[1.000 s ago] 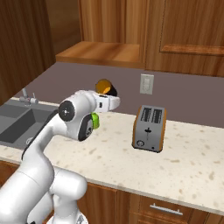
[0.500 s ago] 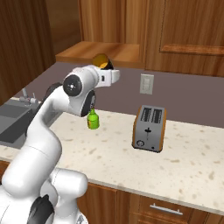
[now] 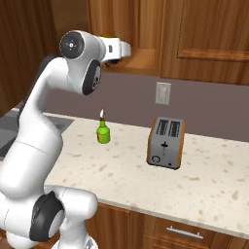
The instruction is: Move the mug from next to the sink to the open cabinet. Then, move the bowl with the peach to the fridge to clear the area for faucet cleaning.
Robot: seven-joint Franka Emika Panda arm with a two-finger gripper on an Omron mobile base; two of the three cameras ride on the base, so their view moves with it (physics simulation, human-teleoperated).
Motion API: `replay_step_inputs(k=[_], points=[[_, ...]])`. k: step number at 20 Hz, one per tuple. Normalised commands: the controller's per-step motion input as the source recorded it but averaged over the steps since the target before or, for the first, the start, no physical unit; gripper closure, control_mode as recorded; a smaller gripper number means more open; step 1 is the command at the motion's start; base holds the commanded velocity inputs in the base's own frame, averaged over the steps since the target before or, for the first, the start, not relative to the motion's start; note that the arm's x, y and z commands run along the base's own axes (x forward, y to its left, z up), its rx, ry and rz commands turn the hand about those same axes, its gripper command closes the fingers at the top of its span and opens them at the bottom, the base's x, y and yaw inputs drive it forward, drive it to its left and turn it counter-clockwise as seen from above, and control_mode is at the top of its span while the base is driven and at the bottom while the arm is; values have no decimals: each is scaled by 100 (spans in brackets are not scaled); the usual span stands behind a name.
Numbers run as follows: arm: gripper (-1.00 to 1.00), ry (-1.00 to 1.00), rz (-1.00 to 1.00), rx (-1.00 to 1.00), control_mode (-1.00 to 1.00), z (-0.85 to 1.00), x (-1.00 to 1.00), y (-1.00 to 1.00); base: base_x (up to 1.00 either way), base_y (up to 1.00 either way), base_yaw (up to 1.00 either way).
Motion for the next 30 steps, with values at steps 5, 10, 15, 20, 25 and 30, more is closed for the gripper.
replay_step_inputs(k=[5,10,15,20,25,30], points=[[100,1,3,-7,-100,50,15,14,0,0,0],[100,17,0,0,-100,-61,44,0,0,0,0],[100,14,0,0,-100,-47,41,0,0,0,0],[100,1,0,2,-100,0,50,0,0,0,0],[100,0,0,0,-100,-16,48,0,0,0,0],[100,-2,0,0,-100,-43,58,0,0,0,0]])
